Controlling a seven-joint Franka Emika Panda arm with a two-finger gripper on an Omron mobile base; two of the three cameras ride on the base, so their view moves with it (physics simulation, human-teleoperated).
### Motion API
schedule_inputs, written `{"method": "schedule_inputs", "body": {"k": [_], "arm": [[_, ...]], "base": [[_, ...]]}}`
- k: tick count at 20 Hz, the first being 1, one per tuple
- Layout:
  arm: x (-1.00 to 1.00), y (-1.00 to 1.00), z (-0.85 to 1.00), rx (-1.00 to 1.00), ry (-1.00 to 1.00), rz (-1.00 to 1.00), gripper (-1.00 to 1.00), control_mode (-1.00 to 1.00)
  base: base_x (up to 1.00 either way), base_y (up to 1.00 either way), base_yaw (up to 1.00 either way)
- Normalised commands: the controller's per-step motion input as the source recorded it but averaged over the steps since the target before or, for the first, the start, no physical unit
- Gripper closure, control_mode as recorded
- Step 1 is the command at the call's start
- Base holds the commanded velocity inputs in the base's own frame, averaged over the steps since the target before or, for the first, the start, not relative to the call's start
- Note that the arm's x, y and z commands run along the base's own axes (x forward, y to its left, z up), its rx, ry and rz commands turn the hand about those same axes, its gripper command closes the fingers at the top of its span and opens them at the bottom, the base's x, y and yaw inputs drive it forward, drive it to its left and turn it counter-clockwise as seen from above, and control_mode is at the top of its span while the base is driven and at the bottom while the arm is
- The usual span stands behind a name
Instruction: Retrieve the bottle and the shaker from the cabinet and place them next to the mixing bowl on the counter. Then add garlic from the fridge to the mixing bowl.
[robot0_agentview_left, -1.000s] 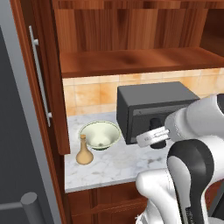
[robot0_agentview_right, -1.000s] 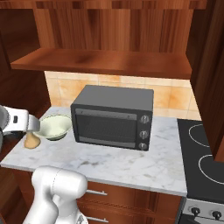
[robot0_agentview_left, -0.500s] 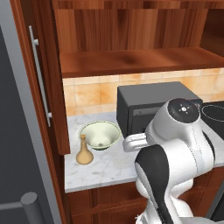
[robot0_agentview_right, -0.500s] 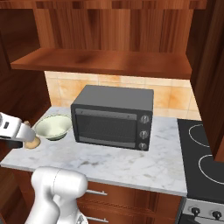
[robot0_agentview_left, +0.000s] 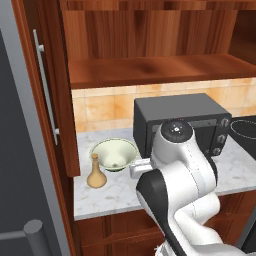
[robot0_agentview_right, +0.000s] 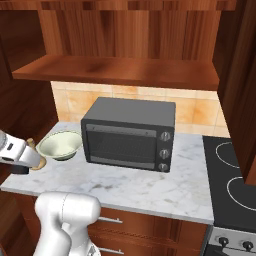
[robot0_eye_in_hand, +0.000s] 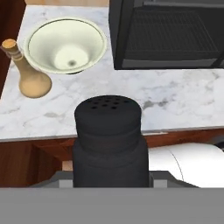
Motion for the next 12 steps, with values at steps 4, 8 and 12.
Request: {"method": "schedule_inputs", "body": {"k": [4, 8, 12], "arm": [[0.09, 0.0, -0.8, 0.0, -0.28, 0.13, 1.0, -1.0], [0.0, 0.0, -0.76, 0.0, -0.33, 0.13, 1.0, -1.0], [0.0, 0.01, -0.69, 0.01, -0.38, 0.06, 1.0, -1.0]], "base": [[0.0, 0.0, 0.0], [0.0, 0.0, 0.0], [0.0, 0.0, 0.0]]}}
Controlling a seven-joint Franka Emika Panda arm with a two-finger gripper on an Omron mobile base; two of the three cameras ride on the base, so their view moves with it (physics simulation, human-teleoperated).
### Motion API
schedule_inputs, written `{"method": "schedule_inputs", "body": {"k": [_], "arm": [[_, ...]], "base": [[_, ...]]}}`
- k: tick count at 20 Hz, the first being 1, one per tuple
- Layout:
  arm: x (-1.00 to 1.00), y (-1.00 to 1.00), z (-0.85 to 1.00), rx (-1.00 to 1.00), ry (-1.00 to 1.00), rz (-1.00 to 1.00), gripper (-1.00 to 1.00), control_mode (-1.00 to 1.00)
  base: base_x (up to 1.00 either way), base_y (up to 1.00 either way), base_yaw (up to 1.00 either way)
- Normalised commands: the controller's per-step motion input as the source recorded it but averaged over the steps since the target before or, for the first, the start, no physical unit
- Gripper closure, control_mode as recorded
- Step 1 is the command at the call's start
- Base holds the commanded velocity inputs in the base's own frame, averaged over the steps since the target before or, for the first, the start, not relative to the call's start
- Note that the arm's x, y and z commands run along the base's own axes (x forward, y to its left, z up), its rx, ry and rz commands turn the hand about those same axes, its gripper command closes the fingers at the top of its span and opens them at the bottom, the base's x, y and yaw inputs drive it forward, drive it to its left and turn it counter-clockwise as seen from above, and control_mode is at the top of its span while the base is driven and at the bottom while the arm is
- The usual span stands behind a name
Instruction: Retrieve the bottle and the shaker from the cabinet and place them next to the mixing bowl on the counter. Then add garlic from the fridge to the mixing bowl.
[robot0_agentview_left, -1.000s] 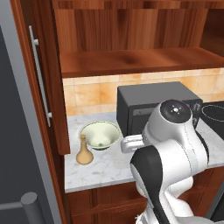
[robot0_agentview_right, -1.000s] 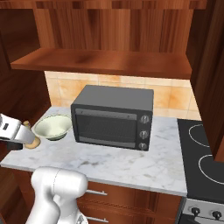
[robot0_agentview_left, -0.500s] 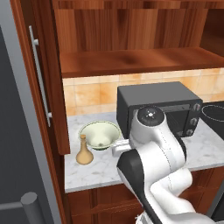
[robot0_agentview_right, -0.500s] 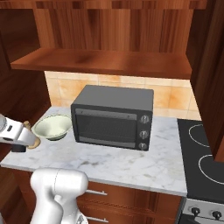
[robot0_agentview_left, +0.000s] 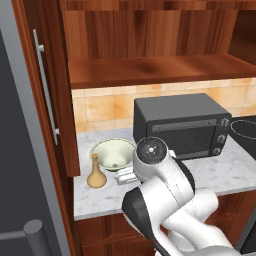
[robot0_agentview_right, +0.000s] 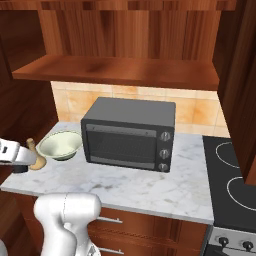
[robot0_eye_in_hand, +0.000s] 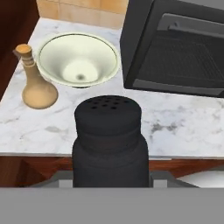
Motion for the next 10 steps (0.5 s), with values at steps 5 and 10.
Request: {"method": "schedule_inputs", "body": {"k": [5, 10], "arm": [[0.0, 0.02, -0.63, 0.07, -0.37, 0.0, 1.0, -1.0], [0.0, 0.0, -0.54, 0.14, -0.33, 0.05, 1.0, -1.0]], "base": [[0.0, 0.0, 0.0], [0.0, 0.0, 0.0]]}}
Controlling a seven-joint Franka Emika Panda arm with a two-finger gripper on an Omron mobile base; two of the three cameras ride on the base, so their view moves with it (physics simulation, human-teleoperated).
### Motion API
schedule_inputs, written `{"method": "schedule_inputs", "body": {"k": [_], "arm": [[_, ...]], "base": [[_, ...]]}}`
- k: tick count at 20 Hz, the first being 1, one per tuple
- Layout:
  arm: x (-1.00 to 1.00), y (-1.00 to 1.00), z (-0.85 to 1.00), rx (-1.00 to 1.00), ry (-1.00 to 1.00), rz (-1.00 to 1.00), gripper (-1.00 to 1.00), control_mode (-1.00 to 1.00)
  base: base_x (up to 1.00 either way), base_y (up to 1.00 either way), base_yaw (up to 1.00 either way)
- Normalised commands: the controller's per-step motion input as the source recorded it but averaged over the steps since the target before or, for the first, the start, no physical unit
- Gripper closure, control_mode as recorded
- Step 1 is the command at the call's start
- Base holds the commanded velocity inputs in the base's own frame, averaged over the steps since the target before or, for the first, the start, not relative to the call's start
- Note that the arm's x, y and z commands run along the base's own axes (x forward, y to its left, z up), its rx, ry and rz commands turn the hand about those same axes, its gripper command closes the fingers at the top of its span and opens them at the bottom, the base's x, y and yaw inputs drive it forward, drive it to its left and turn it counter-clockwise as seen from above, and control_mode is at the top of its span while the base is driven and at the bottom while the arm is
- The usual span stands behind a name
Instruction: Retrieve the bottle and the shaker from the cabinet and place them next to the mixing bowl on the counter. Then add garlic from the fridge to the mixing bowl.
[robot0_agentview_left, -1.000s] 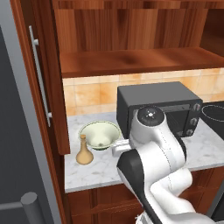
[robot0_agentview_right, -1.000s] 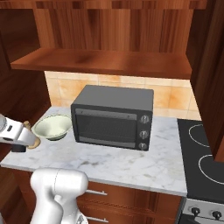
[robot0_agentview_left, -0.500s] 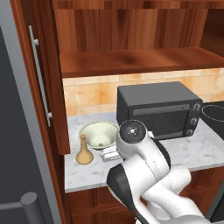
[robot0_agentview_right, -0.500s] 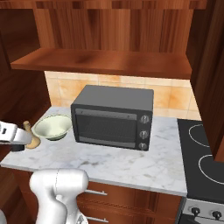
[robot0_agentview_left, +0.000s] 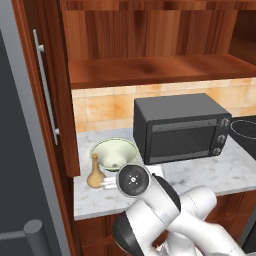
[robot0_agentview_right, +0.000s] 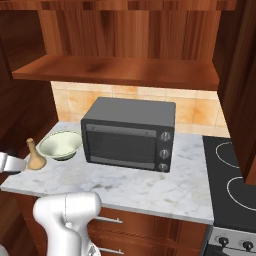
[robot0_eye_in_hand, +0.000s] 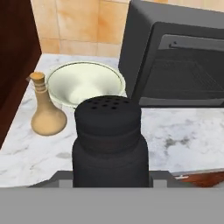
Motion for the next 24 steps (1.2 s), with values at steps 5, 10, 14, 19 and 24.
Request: {"method": "schedule_inputs", "body": {"k": [5, 10, 14, 19, 24], "arm": [[0.0, -0.02, -0.61, 0.17, -0.35, 0.12, 1.0, -1.0], [0.03, -0.09, -0.67, 0.14, -0.28, 0.12, 1.0, -1.0], [0.16, -0.29, -0.54, 0.16, -0.15, 0.16, 1.0, -1.0], [0.3, -0.3, -0.42, 0.08, -0.11, 0.15, 1.0, -1.0], [0.21, 0.0, -0.19, 0.0, -0.05, 0.0, 1.0, -1.0]], "base": [[0.0, 0.0, 0.0], [0.0, 0.0, 0.0], [0.0, 0.0, 0.0], [0.0, 0.0, 0.0], [0.0, 0.0, 0.0]]}}
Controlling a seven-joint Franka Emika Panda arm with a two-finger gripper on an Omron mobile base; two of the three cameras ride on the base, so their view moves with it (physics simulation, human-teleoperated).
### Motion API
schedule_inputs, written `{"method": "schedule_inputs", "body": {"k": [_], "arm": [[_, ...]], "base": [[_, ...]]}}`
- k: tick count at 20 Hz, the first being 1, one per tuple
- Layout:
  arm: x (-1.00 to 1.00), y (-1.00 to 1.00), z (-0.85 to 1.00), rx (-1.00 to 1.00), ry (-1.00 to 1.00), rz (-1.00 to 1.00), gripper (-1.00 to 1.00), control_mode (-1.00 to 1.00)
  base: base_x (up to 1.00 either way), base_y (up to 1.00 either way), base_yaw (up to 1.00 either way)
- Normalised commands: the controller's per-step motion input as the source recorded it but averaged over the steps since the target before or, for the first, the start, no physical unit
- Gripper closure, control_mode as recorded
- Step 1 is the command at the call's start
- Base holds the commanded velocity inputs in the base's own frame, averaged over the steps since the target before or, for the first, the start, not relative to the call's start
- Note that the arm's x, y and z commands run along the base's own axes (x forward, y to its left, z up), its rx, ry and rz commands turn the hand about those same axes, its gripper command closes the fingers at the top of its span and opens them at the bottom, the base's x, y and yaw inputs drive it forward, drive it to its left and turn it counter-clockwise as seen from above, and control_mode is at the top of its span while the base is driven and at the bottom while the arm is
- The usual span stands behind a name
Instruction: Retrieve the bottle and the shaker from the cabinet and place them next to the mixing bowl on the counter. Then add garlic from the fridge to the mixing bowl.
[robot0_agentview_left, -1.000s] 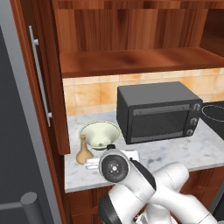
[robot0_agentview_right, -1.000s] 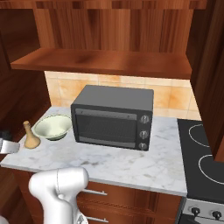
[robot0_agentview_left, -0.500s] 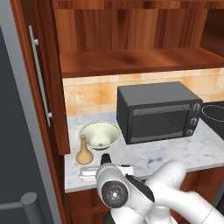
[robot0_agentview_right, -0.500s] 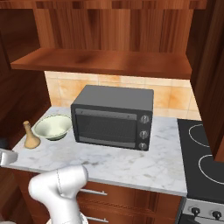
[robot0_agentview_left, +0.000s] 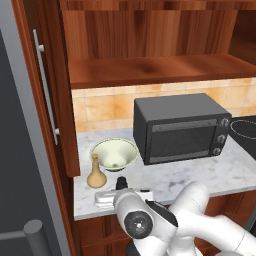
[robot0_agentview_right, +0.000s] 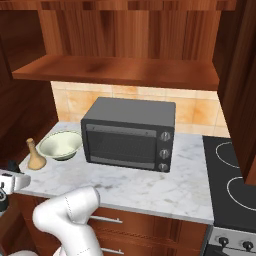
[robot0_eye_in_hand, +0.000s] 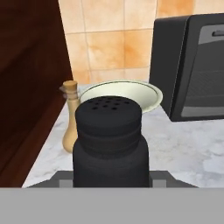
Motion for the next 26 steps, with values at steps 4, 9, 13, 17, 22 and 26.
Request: {"method": "schedule_inputs", "body": {"k": [4, 9, 13, 17, 22, 26], "arm": [[0.12, 0.0, -0.19, 0.0, 0.0, 0.0, 1.0, -1.0], [0.19, 0.0, -0.18, 0.0, 0.0, -0.01, 1.0, -1.0], [0.23, -0.03, -0.07, 0.0, -0.04, 0.0, 1.0, -1.0], [0.25, -0.01, -0.09, 0.0, -0.09, 0.0, 1.0, -1.0], [0.29, 0.0, -0.21, 0.0, -0.08, 0.0, 1.0, -1.0], [0.22, -0.03, -0.31, 0.0, -0.04, 0.0, 1.0, -1.0]], "base": [[0.0, 0.0, 0.0], [0.0, 0.0, 0.0], [0.0, 0.0, 0.0], [0.0, 0.0, 0.0], [0.0, 0.0, 0.0], [0.0, 0.0, 0.0]]}}
